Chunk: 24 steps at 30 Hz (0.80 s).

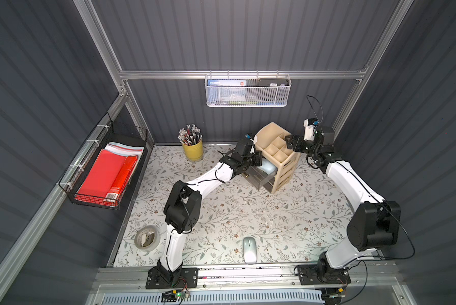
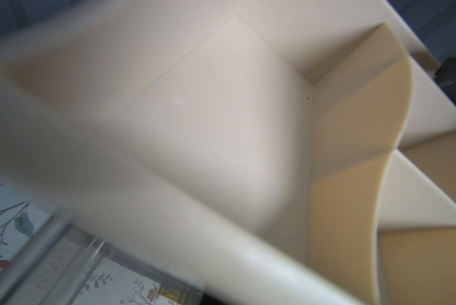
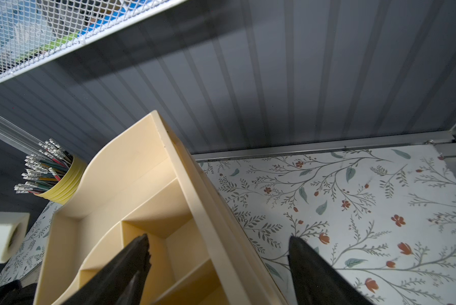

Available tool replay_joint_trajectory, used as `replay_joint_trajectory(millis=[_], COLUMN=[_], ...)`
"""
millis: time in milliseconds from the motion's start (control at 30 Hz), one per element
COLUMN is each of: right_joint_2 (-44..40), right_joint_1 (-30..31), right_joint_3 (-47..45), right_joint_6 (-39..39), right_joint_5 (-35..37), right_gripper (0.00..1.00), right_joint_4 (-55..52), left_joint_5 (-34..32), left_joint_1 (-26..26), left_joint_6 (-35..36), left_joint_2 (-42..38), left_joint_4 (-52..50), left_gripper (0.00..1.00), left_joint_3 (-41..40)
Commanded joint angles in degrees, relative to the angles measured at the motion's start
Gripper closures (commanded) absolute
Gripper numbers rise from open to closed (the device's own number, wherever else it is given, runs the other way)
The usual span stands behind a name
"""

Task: Take the mice out of the drawer
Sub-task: Adjust the mouse in the drawer.

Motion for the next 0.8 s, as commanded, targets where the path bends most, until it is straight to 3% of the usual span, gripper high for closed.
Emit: replay_joint_trajectory(millis=[0, 133, 367, 567, 667, 767], right_joint_2=[8.77, 9.0, 10.79, 12.43, 12.81, 12.58], right_joint_1=[1.47, 1.46, 1.46, 1.13, 0.67, 0.23], right_joint_3=[-6.37, -5.94, -4.83, -3.66, -3.66, -3.82], right_joint_6=[-5.84, -5.81, -5.84, -5.75, -5.89, -5.92], right_joint_5=[0.75, 1.18, 1.66, 2.05, 2.01, 1.87], right_gripper=[0.14, 0.14, 0.14, 0.15, 0.15, 0.15], right_joint_4=[-23.94, -24.3, -24.57, -25.02, -24.94, -24.84], left_joint_5=[1.91, 0.54, 1.86, -0.92, -2.83, -5.49], left_joint_1=[-1.16, -2.4, -5.18, -7.27, -7.72, -7.68], left_joint_6=[6.07, 10.1, 14.3, 13.36, 12.47, 11.55], left_joint_2=[2.88, 2.83, -2.84, -6.35, -10.51, -12.73], left_joint_4=[-7.7, -13.58, -15.96, -21.51, -20.14, -20.43], left_gripper=[1.0, 1.0, 1.0, 1.0, 1.0, 1.0], left_joint_3=[5.47, 7.32, 1.79, -2.11, -7.38, -7.57])
